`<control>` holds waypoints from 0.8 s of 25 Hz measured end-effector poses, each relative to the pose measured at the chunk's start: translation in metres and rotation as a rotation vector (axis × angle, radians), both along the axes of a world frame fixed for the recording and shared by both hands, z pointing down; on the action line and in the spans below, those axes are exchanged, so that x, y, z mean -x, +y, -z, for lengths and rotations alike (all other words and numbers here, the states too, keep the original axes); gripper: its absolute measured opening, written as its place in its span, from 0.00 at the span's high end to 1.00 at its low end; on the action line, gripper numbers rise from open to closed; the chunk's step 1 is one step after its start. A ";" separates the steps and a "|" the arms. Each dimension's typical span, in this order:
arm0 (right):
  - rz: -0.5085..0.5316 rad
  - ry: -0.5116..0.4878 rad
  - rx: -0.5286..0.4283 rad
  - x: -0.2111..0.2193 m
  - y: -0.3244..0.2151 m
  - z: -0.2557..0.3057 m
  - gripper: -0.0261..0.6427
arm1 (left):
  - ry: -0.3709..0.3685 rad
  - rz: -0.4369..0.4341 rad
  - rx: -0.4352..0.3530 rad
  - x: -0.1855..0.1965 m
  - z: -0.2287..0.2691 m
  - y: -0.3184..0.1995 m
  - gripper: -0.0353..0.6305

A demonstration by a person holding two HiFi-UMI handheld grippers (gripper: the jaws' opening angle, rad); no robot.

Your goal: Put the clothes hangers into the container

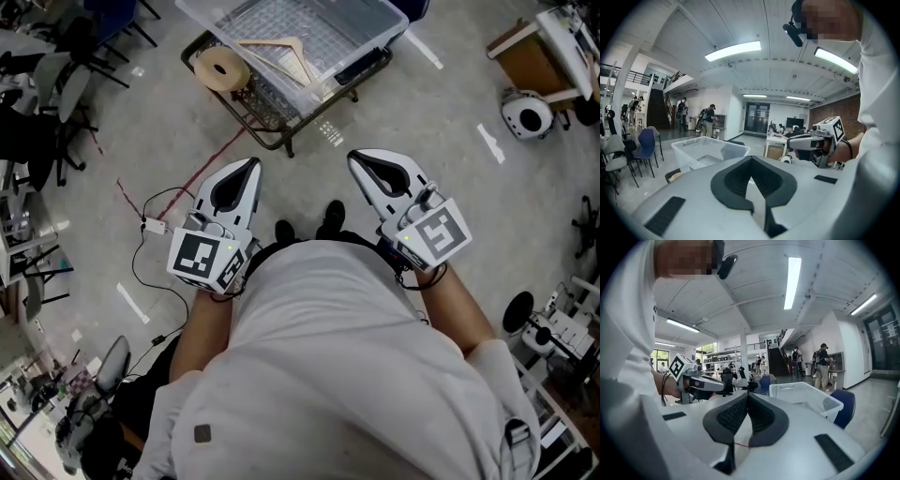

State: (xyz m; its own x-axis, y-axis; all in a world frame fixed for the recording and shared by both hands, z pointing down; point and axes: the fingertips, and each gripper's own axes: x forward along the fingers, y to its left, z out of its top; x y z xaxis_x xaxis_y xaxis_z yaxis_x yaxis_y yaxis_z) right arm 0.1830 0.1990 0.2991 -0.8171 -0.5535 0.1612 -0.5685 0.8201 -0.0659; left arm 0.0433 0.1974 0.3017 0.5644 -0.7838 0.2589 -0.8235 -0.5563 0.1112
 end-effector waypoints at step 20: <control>-0.130 0.064 -0.038 0.088 0.086 0.003 0.93 | 0.040 -0.121 -0.053 0.090 0.011 0.069 0.92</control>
